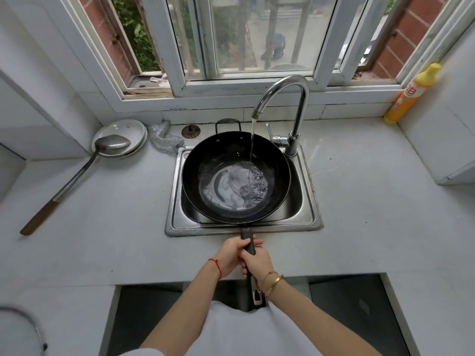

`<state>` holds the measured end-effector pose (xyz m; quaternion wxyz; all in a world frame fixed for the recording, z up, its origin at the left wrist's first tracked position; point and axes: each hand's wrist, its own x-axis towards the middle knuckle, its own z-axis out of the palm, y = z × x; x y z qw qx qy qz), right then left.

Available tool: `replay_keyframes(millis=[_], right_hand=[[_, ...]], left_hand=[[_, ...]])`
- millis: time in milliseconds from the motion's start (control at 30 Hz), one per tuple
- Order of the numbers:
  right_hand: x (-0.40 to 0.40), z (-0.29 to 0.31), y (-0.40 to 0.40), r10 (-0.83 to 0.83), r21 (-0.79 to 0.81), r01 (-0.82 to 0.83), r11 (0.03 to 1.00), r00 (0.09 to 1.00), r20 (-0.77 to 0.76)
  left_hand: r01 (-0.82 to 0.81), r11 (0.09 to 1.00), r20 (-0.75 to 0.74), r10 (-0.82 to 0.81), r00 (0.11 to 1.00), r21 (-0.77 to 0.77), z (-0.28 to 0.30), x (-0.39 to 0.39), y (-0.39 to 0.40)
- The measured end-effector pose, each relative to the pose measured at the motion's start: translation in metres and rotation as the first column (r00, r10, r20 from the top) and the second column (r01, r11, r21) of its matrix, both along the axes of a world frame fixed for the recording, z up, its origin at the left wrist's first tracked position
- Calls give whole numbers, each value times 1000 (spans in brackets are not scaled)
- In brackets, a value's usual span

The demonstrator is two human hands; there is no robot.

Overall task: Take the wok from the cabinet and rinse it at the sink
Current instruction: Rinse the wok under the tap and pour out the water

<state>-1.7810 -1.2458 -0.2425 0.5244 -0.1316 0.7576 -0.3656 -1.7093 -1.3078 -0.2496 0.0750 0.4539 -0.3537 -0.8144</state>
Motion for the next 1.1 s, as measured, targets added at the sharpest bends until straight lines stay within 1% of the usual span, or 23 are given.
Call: replay_keyframes(millis=[200,367,433,467,533,567,667,700,733,767,800,833,867,900,967,1000,1067,1100], right_hand=[[5,0,2,54,-15,-54,998,998,36],[6,-2,2,120,-17,-120,993,992,25],[3,-3,1,176,-20,-176,984,984,36],[-1,-3,0,238,-17,-237,971,971,28],[-14,-1,-3,422,32,-421,907,905,-61],[-23,0,-4,497,65,-493,868,865,-72],[-54,11,-10,629,148,-630,763,775,55],[-66,17,-13,665,177,-664,727,744,61],[-78,22,-19,689,206,-678,706,725,23],[-90,27,-25,691,222,-665,713,720,-66],[-103,30,-34,666,231,-626,745,716,-207],[-114,35,-43,603,209,-569,795,704,-375],[-125,40,-54,505,152,-509,847,683,-527],[-135,46,-64,392,68,-454,888,672,-628],[-153,56,-91,213,-73,-382,921,654,-726],[-163,58,-107,164,-107,-374,921,623,-765],[-183,62,-141,140,-112,-413,904,533,-834],[-192,63,-158,152,-93,-454,886,475,-867]], left_hand=[[-52,997,91,56,994,-49,-5,1,3],[-62,997,113,67,991,-43,-9,4,4],[-59,997,116,65,991,-48,-8,5,4],[-66,997,120,72,990,-48,-8,4,3],[-94,995,118,96,988,-28,-6,3,3],[-106,994,116,107,987,-17,-7,3,3],[-100,995,118,100,988,-4,-8,2,3],[-92,996,118,92,989,-3,-9,2,2],[-85,996,116,85,990,-4,-10,2,1],[-82,997,108,82,991,-1,-10,2,1],[-85,996,99,84,991,6,-9,2,0],[-92,996,91,90,992,15,-8,3,0],[-97,995,88,95,992,21,-7,4,-1],[-101,995,84,98,992,26,-5,4,-2],[-98,995,80,95,992,33,-5,5,-3],[-89,996,83,86,993,33,-5,5,-3],[-77,997,92,74,993,28,-6,5,-4],[-78,997,93,75,993,28,-6,5,-4]])
